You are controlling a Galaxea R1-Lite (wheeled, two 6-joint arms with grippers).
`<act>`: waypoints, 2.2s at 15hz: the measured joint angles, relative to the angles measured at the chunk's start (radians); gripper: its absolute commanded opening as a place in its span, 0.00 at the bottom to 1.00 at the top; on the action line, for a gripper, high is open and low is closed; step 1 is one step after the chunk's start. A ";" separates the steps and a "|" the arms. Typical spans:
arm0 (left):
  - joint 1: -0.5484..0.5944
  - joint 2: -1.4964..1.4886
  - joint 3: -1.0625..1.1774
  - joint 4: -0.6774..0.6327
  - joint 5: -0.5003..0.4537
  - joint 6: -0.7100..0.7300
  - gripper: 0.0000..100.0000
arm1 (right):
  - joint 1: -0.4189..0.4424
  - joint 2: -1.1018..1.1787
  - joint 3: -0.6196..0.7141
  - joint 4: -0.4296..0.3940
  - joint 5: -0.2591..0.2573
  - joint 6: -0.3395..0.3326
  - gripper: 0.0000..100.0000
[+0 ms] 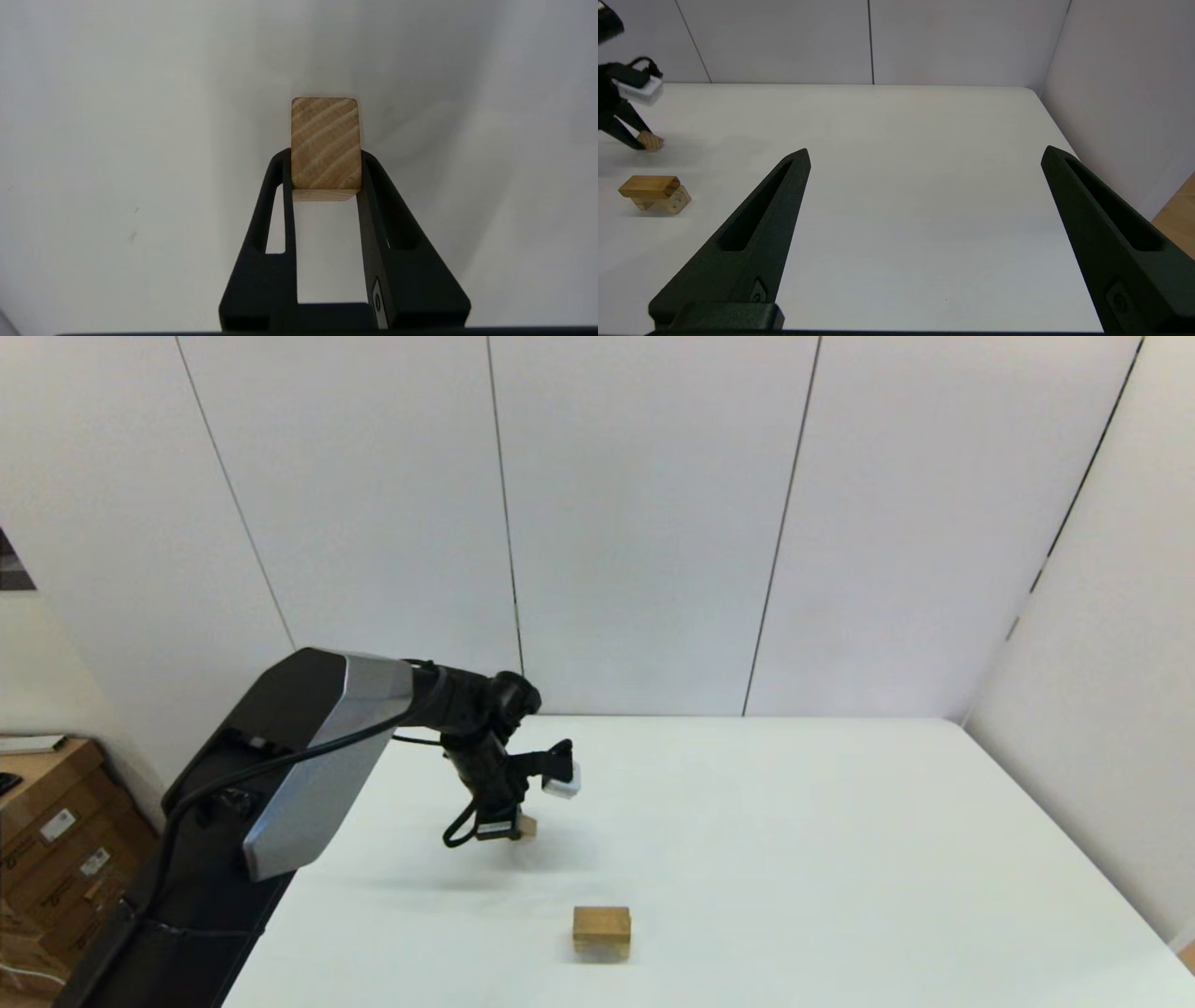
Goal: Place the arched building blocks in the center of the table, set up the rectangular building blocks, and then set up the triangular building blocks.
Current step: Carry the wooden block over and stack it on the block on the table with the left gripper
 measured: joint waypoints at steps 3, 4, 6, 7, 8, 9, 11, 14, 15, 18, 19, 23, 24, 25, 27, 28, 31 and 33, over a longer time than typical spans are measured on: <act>0.007 -0.061 0.001 0.038 -0.002 -0.101 0.00 | 0.000 0.000 0.000 0.000 0.000 0.000 1.00; 0.009 -0.089 0.005 0.065 -0.002 -0.115 0.00 | 0.000 0.000 0.000 0.000 0.000 0.000 1.00; 0.010 -0.164 0.010 0.145 -0.002 -0.128 0.00 | 0.000 0.000 0.000 0.000 0.000 0.000 1.00; 0.010 -0.203 0.012 0.195 -0.003 -0.129 0.00 | 0.000 0.000 0.000 0.000 0.000 0.000 1.00; 0.009 -0.243 0.014 0.256 -0.003 -0.127 0.00 | 0.000 0.000 0.000 0.000 0.000 0.000 1.00; 0.007 -0.279 0.014 0.320 -0.003 -0.126 0.00 | 0.000 0.000 0.000 0.000 0.000 0.000 1.00; -0.022 -0.338 0.020 0.453 -0.008 -0.124 0.00 | 0.000 0.000 0.000 0.000 0.000 0.000 1.00; -0.086 -0.382 0.025 0.559 -0.108 -0.123 0.00 | 0.000 0.000 0.000 0.000 0.000 0.000 1.00; -0.107 -0.387 0.025 0.563 -0.144 -0.123 0.00 | 0.000 0.000 0.000 0.000 0.000 0.000 1.00; -0.160 -0.374 0.024 0.560 -0.165 -0.124 0.00 | 0.000 0.000 0.000 0.000 0.000 0.000 1.00; -0.174 -0.361 0.022 0.558 -0.172 -0.123 0.00 | 0.000 0.000 0.000 0.000 0.000 0.000 1.00; -0.238 -0.301 0.020 0.514 -0.207 -0.124 0.00 | 0.000 0.000 0.000 0.000 0.000 0.000 1.00; -0.253 -0.285 0.020 0.507 -0.206 -0.123 0.00 | 0.000 0.000 0.000 0.000 0.000 0.000 1.00; -0.269 -0.270 0.020 0.504 -0.207 -0.117 0.00 | 0.000 0.000 0.000 0.000 0.000 0.000 1.00; -0.289 -0.247 0.019 0.476 -0.208 -0.115 0.00 | 0.000 0.000 0.000 0.000 0.000 0.000 1.00; -0.295 -0.237 0.019 0.448 -0.207 -0.117 0.00 | 0.000 0.000 0.000 0.000 0.000 0.000 1.00; -0.310 -0.207 0.019 0.357 -0.207 -0.113 0.00 | 0.000 0.000 0.000 0.000 0.000 0.000 1.00; -0.312 -0.184 0.018 0.347 -0.207 -0.113 0.00 | 0.000 0.000 0.000 0.000 0.000 0.000 1.00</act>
